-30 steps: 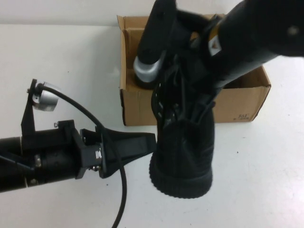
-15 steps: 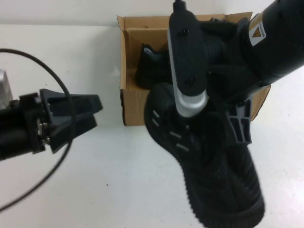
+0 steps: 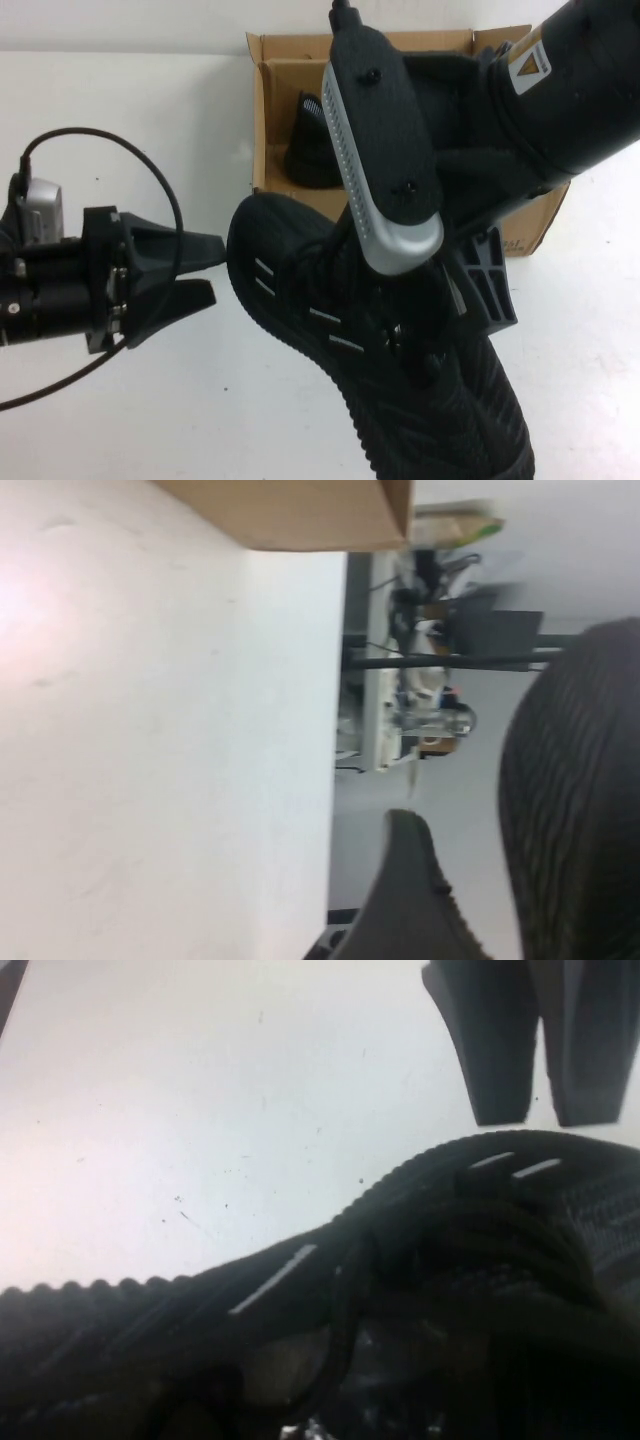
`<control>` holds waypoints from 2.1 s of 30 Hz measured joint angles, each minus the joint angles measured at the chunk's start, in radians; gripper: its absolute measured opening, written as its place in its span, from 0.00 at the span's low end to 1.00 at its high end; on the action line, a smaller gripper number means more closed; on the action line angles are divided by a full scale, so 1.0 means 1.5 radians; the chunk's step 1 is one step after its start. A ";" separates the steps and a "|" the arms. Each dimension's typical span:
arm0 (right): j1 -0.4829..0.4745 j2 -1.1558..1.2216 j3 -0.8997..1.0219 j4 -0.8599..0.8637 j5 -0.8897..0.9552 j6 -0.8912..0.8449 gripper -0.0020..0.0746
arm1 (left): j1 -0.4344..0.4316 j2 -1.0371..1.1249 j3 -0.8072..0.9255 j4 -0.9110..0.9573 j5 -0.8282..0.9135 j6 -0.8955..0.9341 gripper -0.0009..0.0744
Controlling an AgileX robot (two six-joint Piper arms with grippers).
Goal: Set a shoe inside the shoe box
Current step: Hand over the shoe, then place the shoe in the shoe box
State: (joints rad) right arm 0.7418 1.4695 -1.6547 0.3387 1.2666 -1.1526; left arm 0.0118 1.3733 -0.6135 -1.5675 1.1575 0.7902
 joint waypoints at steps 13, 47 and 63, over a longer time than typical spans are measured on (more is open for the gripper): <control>0.000 -0.003 0.000 0.012 0.005 -0.001 0.02 | -0.135 0.014 -0.063 -0.069 -0.012 0.029 0.71; -0.003 -0.014 0.000 -0.092 -0.019 0.535 0.86 | -0.158 0.038 -0.105 -0.058 -0.203 0.075 0.22; -0.177 -0.038 0.182 0.180 -0.211 1.067 0.85 | -0.158 0.014 -0.105 -0.067 -0.402 0.082 0.22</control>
State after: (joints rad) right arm 0.4768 1.4131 -1.3815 0.6082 0.9494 0.4476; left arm -0.2255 1.3939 -0.7716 -1.6681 0.5549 0.9138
